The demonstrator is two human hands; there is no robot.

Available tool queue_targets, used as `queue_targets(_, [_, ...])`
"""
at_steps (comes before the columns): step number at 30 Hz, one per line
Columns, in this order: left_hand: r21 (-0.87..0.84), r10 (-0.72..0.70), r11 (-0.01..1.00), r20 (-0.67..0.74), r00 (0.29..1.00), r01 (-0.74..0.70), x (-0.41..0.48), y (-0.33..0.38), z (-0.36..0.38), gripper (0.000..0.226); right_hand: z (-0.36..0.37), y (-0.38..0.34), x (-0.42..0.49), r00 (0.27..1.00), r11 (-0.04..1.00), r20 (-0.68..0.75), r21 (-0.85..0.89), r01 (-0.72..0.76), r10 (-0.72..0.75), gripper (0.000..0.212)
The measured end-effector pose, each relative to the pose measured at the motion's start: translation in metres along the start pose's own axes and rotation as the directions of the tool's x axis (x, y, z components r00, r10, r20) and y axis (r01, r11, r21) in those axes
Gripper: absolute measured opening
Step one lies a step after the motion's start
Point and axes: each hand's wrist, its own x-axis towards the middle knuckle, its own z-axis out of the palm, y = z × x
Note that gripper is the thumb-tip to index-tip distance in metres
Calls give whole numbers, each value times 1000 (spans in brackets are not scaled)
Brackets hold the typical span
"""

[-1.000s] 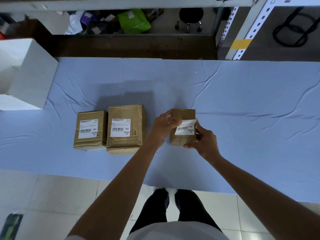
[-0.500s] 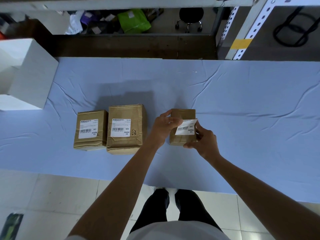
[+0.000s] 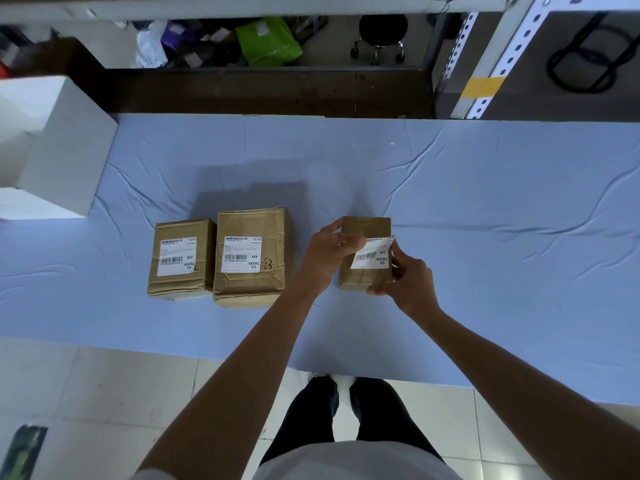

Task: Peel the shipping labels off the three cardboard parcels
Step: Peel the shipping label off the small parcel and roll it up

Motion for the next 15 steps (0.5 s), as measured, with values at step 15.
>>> queue_targets(15, [7,12,1000,27,1000,-13,4,0,-1,30,1,-2,0,1000,1000,-11,-2,-2,2,93])
